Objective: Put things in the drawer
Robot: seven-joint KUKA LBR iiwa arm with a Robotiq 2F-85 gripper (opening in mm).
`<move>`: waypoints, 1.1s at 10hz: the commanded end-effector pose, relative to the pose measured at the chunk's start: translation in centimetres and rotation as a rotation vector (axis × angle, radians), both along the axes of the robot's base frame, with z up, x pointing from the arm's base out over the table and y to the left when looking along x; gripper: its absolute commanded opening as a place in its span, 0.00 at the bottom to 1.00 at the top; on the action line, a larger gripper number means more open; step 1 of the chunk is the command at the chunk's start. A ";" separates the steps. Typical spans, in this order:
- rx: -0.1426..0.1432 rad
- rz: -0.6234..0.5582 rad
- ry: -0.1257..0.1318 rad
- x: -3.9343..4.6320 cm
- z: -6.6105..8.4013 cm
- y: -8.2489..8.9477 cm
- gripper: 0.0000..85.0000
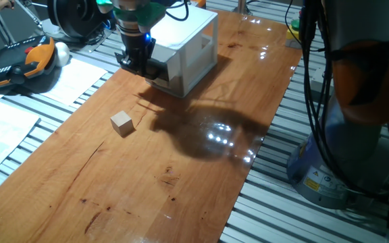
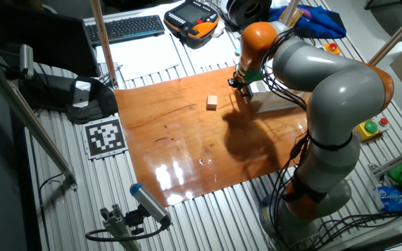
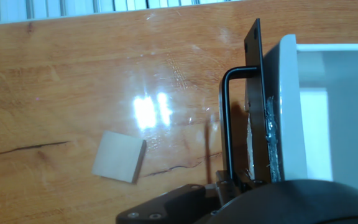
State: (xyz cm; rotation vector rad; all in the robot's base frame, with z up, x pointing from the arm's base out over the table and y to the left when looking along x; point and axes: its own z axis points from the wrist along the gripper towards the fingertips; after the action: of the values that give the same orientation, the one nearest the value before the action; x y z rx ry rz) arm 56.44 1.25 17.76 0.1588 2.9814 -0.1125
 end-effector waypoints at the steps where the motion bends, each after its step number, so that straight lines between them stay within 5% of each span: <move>1: -0.001 -0.002 0.000 -0.08 -0.1 0.2 0.00; 11: -0.009 0.009 -0.002 -0.30 -0.1 2.0 0.00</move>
State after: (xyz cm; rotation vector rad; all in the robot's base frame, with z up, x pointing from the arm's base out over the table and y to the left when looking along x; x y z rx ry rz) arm 56.13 3.34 17.68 0.1427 2.9787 -0.1246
